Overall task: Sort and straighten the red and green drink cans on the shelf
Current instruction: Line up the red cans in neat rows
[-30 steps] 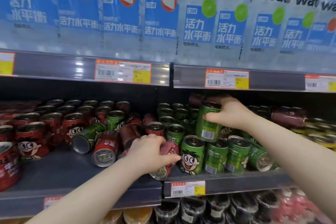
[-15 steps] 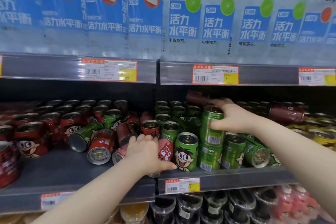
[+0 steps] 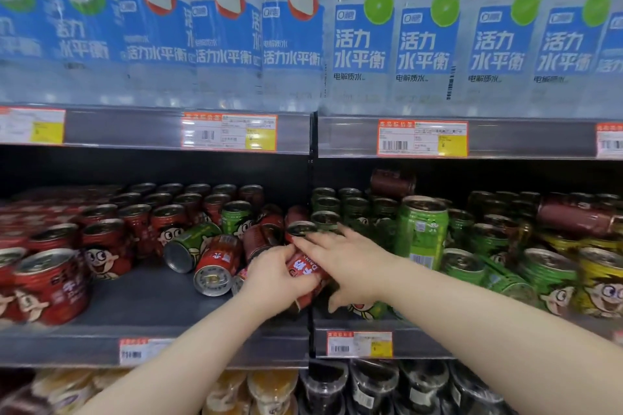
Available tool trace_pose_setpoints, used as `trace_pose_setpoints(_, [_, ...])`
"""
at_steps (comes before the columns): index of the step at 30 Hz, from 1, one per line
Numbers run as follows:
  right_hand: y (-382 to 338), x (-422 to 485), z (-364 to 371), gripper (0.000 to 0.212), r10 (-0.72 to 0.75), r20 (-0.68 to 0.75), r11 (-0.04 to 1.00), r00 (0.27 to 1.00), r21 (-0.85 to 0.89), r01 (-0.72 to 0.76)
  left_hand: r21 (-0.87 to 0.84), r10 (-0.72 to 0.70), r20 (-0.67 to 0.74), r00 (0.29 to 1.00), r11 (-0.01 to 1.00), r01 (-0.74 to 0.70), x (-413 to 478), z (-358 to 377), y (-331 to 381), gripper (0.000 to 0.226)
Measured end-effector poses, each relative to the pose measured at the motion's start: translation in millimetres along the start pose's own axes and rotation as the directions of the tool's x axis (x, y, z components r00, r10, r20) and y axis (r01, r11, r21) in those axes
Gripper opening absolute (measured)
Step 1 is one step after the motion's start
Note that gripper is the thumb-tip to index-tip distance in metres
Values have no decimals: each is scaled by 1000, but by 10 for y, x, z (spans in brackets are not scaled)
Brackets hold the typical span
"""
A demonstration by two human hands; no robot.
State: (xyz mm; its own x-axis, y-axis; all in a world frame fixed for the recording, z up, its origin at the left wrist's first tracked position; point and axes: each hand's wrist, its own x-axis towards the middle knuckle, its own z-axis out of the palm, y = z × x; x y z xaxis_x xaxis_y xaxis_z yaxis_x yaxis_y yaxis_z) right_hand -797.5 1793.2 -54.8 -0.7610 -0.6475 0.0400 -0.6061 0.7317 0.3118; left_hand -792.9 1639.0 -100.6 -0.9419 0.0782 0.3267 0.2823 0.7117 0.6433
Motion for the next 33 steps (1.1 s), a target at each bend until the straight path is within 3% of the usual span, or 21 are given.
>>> trace_pose_setpoints(2, [-47, 96, 71, 107, -9, -81, 1000, 997, -17, 7, -113, -43, -29, 999, 993, 39, -43, -62, -18, 74])
trace_pose_setpoints(5, [-90, 182, 59, 91, -14, -196, 999, 981, 38, 22, -263, -51, -27, 998, 964, 42, -112, -160, -93, 89])
trace_pose_setpoints(8, [-153, 194, -36, 85, 41, -225, 960, 973, 280, 24, -286, -24, -37, 999, 958, 13, -171, -336, -212, 96])
trace_pose_setpoints(12, [-316, 302, -149, 81, 133, -271, 823, 953, 566, 46, -300, -2, -136, 991, 953, -39, -346, -552, -348, 95])
trace_pose_setpoints(18, [-690, 625, -272, 91, 95, -154, 714, 984, 699, 40, -416, -146, -297, 944, 909, 10, -488, -962, -626, 73])
trace_pose_setpoints(20, [-660, 737, -312, 86, 91, -144, 747, 985, 664, 28, -385, -180, -323, 929, 922, 45, -508, -1135, -793, 67])
trace_pose_setpoints(24, [-502, 830, -304, 56, 94, -85, 815, 992, 579, -28, -346, -311, -284, 907, 916, 205, -554, -1391, -1147, 55])
trace_pose_setpoints(29, [-511, 801, -135, 86, -79, 158, 947, 984, 322, 24, -274, -326, -236, 916, 926, 259, -524, -1401, -1340, 75])
trace_pose_setpoints(33, [-614, 831, 38, 92, -55, 92, 993, 994, 111, 45, -256, -302, -165, 939, 932, 255, -415, -1379, -1403, 76])
